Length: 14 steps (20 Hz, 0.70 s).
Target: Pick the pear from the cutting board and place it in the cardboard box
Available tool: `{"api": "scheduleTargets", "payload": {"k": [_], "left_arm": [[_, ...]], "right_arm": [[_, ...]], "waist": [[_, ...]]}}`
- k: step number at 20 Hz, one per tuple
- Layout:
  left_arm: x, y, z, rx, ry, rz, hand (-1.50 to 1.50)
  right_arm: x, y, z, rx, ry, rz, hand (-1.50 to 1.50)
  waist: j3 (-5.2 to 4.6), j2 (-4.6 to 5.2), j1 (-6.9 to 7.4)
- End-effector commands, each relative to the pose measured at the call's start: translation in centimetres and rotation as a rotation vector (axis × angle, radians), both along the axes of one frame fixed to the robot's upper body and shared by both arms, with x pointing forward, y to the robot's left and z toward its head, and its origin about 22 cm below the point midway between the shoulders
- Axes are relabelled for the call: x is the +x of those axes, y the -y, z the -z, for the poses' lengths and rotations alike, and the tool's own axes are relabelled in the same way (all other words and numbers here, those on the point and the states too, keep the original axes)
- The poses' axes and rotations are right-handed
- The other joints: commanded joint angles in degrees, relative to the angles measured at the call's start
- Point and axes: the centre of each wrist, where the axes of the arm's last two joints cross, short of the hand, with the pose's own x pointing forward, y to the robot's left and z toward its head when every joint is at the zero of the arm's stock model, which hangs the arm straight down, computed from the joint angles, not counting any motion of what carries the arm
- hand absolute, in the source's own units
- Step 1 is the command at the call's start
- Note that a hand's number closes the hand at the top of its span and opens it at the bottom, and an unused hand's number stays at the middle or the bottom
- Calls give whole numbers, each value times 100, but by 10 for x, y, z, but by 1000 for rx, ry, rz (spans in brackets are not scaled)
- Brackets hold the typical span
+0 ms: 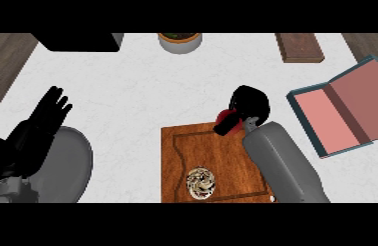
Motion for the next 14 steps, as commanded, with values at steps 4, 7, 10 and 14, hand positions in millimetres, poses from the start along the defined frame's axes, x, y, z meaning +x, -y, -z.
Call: {"api": "scheduleTargets", "payload": {"k": [4,7,10,14], "left_arm": [[-11,9,2,-19,-6,-12,0],[-8,-8,-5,-2,-13,-8,0],[-4,0,3,-11,-2,-23,0],[1,2,-2,-18,-15,-18,0]], "right_arm": [[15,-7,-39,-71,168,7,150],[11,-20,-59,-76,267,-14,150],[0,-31,-98,-81,396,-34,150],[-16,-44,-148,-99,543,34,150]], "waist": [[-1,-29,-49],[-2,-36,-65],[-4,-49,-111],[-3,-63,-141]]}}
